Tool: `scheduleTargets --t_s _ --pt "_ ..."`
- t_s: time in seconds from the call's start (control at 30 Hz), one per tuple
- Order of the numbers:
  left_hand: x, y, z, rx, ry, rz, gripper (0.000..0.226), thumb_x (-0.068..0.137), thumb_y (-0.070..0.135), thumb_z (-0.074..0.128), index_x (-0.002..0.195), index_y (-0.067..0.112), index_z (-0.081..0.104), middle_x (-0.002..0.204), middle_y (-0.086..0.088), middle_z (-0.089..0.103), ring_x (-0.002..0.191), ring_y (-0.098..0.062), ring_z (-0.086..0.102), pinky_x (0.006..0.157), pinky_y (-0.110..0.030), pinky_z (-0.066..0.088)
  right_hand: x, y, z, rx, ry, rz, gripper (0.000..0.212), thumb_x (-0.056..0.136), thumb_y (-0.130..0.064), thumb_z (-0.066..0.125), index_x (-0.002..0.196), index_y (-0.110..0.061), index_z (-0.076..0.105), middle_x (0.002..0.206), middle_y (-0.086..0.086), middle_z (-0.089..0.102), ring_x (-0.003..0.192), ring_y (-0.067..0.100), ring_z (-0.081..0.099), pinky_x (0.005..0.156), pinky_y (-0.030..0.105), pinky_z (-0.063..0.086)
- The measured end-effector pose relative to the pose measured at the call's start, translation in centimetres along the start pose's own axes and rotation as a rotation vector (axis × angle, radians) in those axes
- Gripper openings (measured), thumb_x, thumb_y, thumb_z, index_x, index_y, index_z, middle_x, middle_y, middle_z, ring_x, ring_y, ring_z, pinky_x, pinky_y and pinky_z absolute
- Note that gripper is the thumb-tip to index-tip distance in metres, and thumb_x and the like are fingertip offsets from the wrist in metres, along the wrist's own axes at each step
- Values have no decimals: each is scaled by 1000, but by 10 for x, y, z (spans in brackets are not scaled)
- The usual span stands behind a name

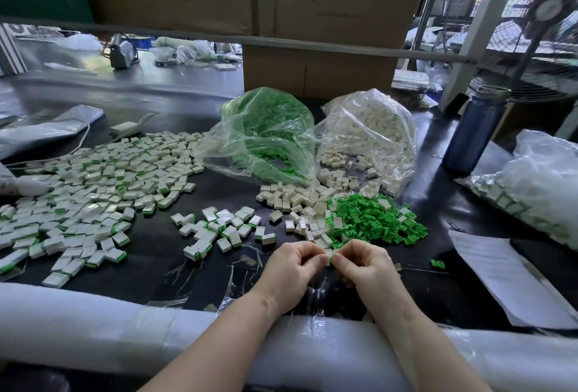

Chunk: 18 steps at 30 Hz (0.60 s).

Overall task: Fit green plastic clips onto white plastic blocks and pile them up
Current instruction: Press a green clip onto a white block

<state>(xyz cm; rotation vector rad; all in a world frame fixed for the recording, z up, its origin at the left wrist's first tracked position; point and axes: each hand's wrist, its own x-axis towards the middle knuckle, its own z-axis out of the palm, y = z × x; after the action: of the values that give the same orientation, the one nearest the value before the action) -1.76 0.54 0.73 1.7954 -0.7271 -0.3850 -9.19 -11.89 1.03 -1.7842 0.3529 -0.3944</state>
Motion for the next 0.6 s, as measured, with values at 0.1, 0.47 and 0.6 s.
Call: scheduleTargets --t_s 0.1,0.47,0.6 --pt "2 0 5 9 46 31 10 90 15 59 94 12 67 79 0 65 70 -8 56 71 -22 48 1 0 2 83 56 -20 12 82 4 64 76 -7 62 55 -2 61 49 2 56 49 14 45" --pt "3 -5 4 28 85 66 8 85 15 66 93 14 67 82 3 64 76 -13 60 77 -26 52 1 2 -4 158 77 -6 14 79 -1 69 71 -13 72 63 5 69 54 8 61 52 17 50" --pt "3 -5 2 47 68 56 10 89 20 61 84 21 69 78 6 68 73 -2 61 72 -13 48 1 2 -1 107 62 -7 14 82 -3 66 69 -8 68 57 3 65 51 9 57 50 18 48"
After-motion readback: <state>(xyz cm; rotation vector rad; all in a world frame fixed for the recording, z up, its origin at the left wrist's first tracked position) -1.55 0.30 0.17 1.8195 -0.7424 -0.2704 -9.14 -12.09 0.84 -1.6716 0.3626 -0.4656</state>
